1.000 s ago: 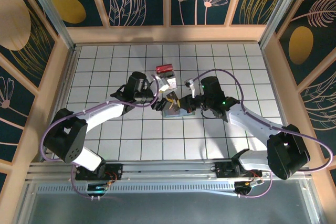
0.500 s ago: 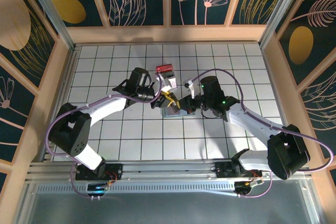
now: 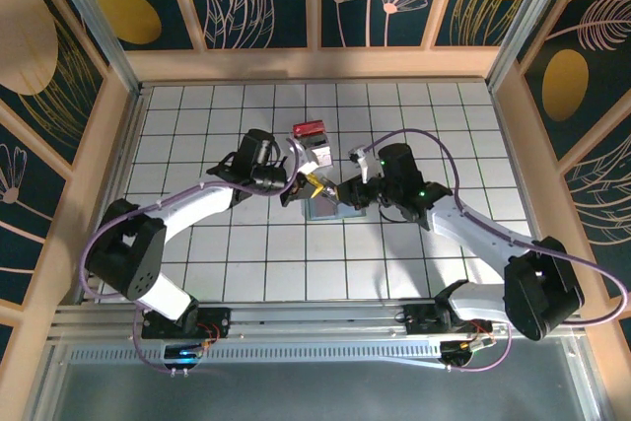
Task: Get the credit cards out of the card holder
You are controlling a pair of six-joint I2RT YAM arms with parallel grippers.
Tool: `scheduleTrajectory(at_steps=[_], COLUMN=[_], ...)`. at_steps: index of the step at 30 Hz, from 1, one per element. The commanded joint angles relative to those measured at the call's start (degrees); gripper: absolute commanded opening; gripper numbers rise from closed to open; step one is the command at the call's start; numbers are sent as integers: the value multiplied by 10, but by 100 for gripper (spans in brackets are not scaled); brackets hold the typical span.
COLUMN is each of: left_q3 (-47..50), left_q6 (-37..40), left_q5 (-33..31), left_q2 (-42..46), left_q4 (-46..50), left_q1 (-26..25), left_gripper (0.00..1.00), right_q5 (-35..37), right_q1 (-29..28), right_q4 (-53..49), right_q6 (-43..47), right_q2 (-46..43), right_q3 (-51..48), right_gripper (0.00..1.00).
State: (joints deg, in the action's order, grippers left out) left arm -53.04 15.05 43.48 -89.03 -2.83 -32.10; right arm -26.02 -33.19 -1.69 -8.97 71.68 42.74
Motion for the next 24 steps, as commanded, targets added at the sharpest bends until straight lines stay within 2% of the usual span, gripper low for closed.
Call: scheduleTrajectory(at_steps=[1,6,12,16,24], left_q3=[30,88,161,185,195], left_q6=[-60,-160,-312,-384,-440], left_q5=[-9,-42,-107,-112,-69], left_q2=[36,93,154,168,173], left_q4=[-76,-185,-345,-410,-459], left_q1=[-3,-4,-4,-4,-4], left_gripper=[0,0,0,0,0], right_q5=[23,69,67,37,-56], right_q1=[-3,8,15,15,15], right_q4=[92,174,293,387,497], right_q6=[-22,-63,-124,-169,-198], right_q2=[-42,-107,-171,-149,-59], right_q3=[-20,-81,-153,-178,-151], right_gripper=[33,47,56,56,53])
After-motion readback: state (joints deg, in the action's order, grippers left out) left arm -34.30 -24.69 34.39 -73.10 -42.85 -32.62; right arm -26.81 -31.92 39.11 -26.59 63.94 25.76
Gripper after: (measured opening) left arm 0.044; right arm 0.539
